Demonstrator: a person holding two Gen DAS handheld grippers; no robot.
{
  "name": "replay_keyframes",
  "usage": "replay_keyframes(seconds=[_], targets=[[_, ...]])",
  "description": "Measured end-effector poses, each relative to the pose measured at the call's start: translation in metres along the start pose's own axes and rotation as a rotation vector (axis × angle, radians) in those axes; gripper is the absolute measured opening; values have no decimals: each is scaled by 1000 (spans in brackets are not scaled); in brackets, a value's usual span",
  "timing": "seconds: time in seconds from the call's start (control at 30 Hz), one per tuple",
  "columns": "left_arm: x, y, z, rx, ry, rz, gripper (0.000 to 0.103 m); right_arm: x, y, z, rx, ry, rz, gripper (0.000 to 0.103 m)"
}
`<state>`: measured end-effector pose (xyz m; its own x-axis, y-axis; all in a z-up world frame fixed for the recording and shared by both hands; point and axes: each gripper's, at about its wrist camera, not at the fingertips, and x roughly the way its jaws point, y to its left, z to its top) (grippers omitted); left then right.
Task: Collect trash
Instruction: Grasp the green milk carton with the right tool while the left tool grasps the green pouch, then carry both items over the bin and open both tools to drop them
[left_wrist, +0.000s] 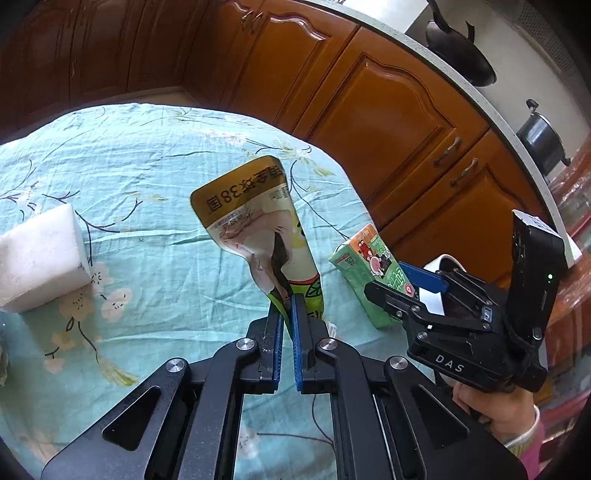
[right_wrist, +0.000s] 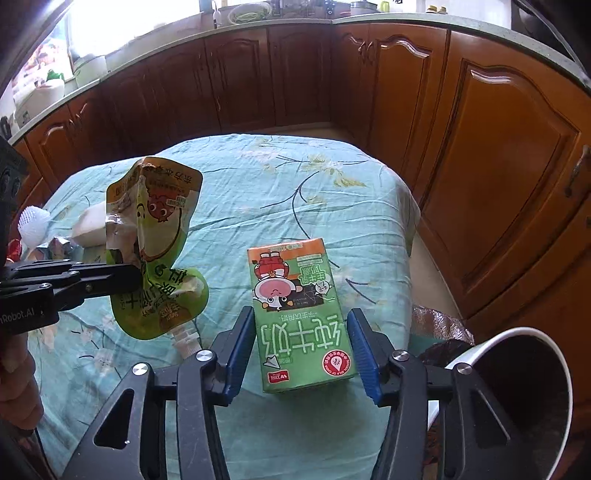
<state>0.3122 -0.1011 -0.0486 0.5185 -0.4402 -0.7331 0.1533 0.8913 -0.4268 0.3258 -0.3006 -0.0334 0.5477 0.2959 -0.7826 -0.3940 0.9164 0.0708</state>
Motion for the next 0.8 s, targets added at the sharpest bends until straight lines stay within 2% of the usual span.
replay_keyframes(seconds=[0.43,0.8], targets=[[-40,-27,-26,112,-9,-60,1,-71,-12,-62,267,-152,86,46],[-50,-69,-45,202,3,-110,1,-112,-31,-88,351,-236,64,46]])
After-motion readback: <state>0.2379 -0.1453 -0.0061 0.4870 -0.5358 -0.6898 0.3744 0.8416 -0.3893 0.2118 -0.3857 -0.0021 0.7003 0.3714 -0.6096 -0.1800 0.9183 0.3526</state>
